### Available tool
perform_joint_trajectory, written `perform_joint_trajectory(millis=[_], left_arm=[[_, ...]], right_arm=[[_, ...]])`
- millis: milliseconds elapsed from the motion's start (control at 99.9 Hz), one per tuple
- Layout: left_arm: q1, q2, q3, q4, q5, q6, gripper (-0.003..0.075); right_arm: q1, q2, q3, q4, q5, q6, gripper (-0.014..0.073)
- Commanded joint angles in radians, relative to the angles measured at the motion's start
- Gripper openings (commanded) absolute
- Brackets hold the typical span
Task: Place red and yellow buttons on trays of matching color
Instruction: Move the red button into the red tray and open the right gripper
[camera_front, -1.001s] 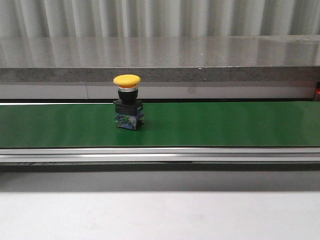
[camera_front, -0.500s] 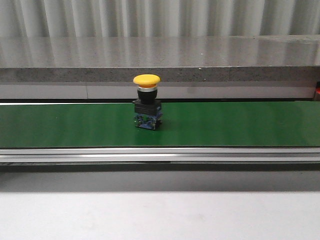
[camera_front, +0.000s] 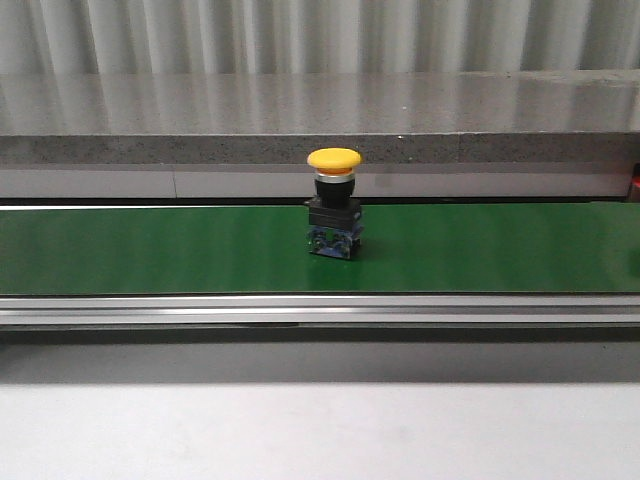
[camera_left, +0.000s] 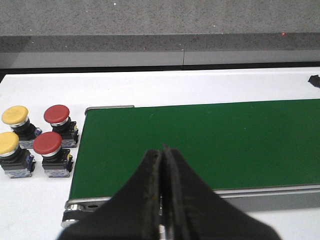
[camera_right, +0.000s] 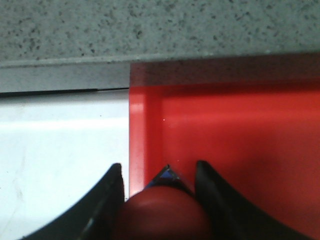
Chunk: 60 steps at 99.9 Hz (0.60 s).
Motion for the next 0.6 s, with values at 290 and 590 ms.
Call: perform_joint_trajectory(millis=[290, 590], left_arm=[[-0.007, 0.002, -0.026, 0.010, -0.073, 0.000, -0.0020], [-0.007, 0.002, -0.026, 0.010, -0.073, 0.000, -0.0020]], right_arm=[[-0.014, 0.002, -0.034, 0.002, -0.074, -0.004, 0.0164], [-0.014, 0.002, -0.034, 0.002, -0.073, -0.004, 0.0441]])
